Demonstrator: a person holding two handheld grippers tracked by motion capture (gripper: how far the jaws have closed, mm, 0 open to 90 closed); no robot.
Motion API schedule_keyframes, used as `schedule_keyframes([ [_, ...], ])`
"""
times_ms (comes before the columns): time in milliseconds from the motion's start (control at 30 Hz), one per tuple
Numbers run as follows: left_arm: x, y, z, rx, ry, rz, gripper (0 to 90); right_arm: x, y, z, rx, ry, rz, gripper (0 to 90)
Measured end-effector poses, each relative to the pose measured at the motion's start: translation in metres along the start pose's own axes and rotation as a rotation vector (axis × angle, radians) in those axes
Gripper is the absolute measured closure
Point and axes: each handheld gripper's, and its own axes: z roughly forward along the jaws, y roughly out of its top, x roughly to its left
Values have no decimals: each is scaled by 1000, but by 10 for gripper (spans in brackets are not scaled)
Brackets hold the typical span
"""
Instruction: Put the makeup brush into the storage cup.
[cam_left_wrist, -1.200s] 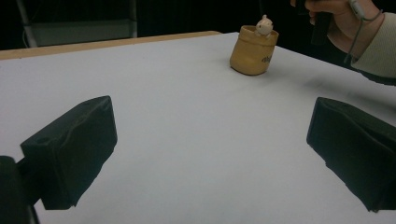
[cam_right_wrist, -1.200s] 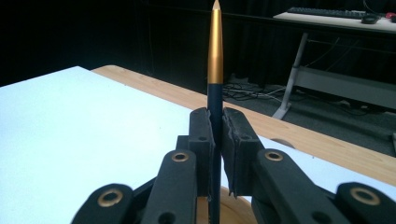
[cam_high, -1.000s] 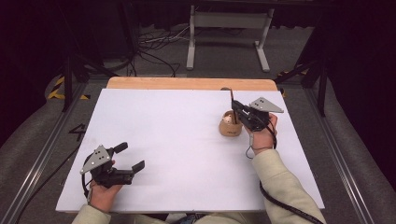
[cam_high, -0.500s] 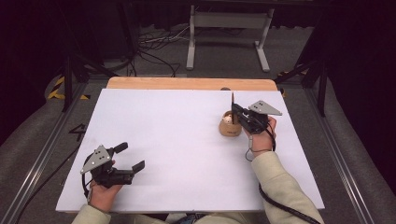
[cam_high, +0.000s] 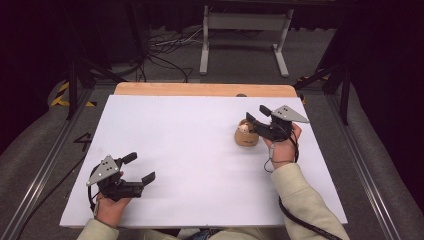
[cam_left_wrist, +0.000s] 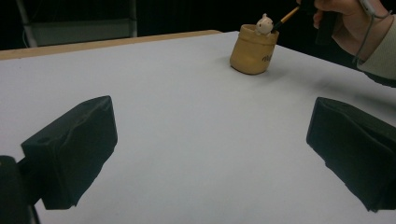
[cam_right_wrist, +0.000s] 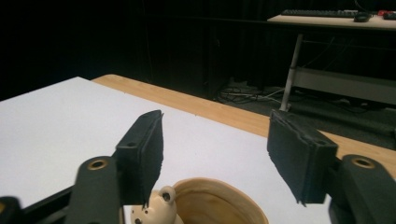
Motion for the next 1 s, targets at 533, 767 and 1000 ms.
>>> schedule_keyframes([
  [533, 0, 0, 0, 2, -1, 0, 25, 1, 22, -36, -31, 69, -76, 199],
  [767, -1, 0, -1, 2, -2, 2, 23, 3, 23, -58, -19, 121, -104, 102],
  [1000, -3, 1, -1, 5, -8, 1, 19, 4, 18, -80, -29, 174, -94, 65],
])
